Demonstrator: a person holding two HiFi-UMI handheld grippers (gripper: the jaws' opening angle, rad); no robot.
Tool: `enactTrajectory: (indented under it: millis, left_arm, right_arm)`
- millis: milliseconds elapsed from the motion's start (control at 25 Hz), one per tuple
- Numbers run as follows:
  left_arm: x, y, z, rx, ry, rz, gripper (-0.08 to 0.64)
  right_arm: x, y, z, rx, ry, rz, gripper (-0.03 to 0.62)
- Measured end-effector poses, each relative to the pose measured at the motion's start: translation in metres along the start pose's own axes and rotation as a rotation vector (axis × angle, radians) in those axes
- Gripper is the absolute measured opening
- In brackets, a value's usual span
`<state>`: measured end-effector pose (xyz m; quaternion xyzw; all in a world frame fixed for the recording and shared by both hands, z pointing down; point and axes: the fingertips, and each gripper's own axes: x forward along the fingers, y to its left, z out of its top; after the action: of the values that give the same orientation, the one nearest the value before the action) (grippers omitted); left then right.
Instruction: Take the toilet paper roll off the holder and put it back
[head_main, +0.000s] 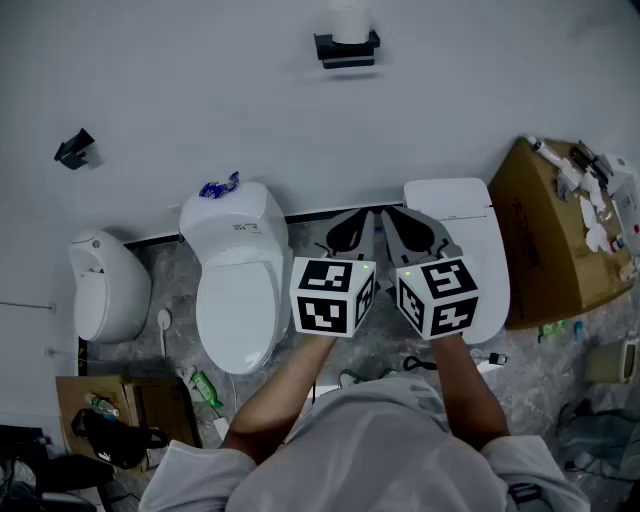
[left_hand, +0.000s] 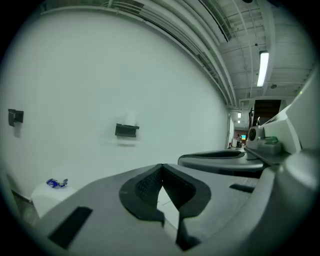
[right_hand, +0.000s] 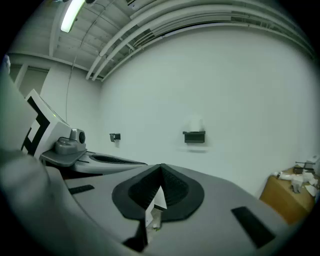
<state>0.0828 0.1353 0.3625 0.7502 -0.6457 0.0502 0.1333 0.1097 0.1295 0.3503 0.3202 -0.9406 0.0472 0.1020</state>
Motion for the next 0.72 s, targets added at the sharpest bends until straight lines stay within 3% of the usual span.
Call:
enactTrajectory:
  millis: [720]
  left_arm:
    - [0.005, 0.038, 0.006, -0.001, -0.009, -0.062, 0.005]
  right_arm:
    - [0.037, 0.019, 0.005, -0.006, -0.001, -0.041, 0.002]
